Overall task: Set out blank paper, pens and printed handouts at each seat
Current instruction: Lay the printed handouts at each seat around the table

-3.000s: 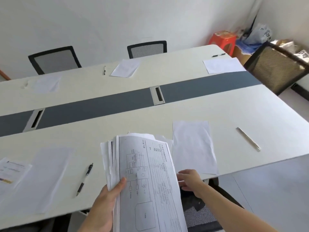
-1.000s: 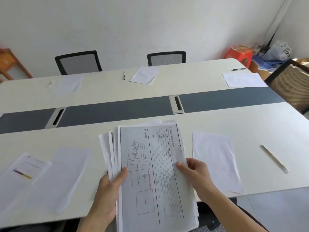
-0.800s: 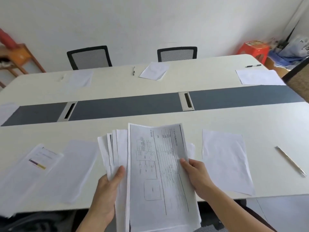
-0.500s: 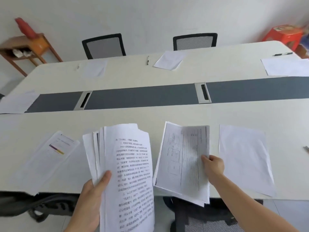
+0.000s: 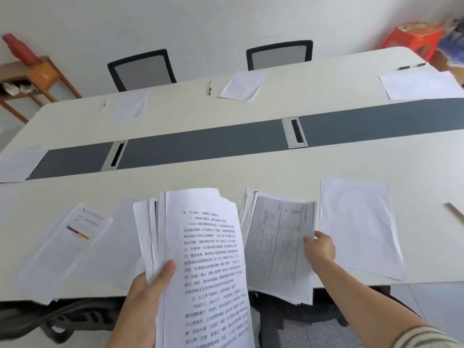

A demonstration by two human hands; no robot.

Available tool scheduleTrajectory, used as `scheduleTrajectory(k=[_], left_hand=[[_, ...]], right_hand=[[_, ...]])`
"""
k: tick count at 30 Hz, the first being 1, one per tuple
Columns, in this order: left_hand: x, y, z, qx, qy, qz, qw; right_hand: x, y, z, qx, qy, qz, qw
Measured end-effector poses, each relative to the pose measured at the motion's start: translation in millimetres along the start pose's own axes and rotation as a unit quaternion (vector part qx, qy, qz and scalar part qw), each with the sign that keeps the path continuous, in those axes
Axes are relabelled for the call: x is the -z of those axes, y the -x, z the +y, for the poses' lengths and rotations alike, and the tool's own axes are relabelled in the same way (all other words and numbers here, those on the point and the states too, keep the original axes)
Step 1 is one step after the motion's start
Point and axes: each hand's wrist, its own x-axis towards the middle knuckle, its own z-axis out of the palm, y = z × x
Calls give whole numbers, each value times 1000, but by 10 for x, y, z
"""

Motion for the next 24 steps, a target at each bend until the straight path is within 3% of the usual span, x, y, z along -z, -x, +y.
scheduleTrajectory(k=[9, 11, 14, 18, 20, 24], left_hand=[[-313, 82, 23, 0, -20, -68, 997], [-519, 143, 5, 10, -26, -96, 995], [-929, 291, -60, 35, -33, -173, 984], [-1588, 578, -176, 63, -38, -274, 959], [-1951, 767, -258, 54, -58, -311, 947], [-2638, 1185, -533, 11, -84, -360, 929]], right_hand=[[359, 274, -12, 72, 100, -71, 990], [598, 442, 17, 100, 39, -92, 990], [1030, 829, 105, 83, -91, -223, 967], [1649, 1198, 472, 19, -252, -404, 879], [2014, 1296, 673, 3, -335, -376, 864], [2885, 1373, 1204, -39, -464, -188, 865]])
